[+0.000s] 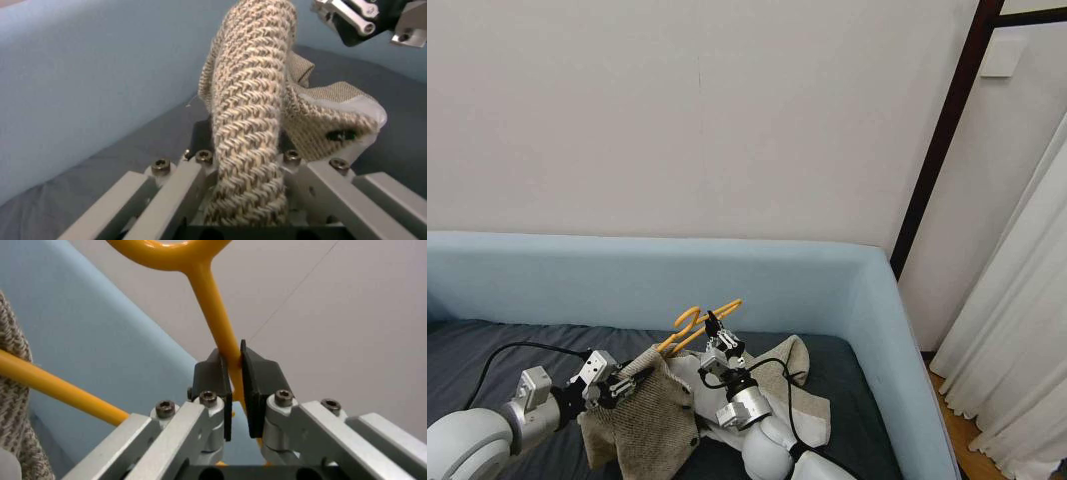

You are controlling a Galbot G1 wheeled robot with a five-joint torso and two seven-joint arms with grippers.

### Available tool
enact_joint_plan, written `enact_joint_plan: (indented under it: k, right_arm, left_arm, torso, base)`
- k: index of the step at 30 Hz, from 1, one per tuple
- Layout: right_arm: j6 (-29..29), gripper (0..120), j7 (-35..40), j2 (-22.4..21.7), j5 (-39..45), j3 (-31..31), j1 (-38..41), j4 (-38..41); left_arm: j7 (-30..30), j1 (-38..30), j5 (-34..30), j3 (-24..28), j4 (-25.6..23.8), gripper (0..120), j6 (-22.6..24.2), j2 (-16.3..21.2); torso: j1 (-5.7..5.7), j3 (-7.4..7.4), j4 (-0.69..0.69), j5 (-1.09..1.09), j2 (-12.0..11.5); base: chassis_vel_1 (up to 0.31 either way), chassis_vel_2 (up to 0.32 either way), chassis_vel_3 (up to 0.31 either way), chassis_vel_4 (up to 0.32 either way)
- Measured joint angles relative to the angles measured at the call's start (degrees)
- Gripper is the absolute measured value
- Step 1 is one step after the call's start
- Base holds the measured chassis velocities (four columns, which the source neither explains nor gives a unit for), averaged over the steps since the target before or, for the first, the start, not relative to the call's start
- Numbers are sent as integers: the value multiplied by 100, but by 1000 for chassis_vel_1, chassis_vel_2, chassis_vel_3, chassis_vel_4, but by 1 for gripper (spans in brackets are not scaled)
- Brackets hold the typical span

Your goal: Pick up the clothes from the sofa and hang them on the clothes hanger.

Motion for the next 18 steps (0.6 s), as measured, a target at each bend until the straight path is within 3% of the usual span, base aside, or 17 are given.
enact_joint_plan:
  k: [4,9,13,14,18]
  right_arm:
    - [-2,6,-4,-47,104,-8,-19,65]
    - [305,22,-50,-170,409,64,-109,192]
    - [830,43,-346,-418,993,244,-325,358]
    - [830,43,-346,-418,993,244,-325,358]
    - [884,58,-993,-662,1844,346,-378,336]
  left_arm:
    - [-21,7,-13,-32,18,7,-2,-3]
    - [-117,6,-46,-58,145,3,-20,-80]
    - [-156,4,-47,-65,250,3,-59,-172]
    - [-156,4,-47,-65,250,3,-59,-172]
    - [-157,1,-59,-129,268,3,-80,-187]
  torso:
    - [0,0,0,0,0]
    - [0,0,0,0,0]
    - [0,0,1,-1,0]
    - [0,0,1,-1,0]
    - [0,0,-2,0,0]
  base:
    - [0,0,0,0]
    - [0,0,0,0]
    - [0,0,0,0]
    - [0,0,0,0]
    - [0,0,0,0]
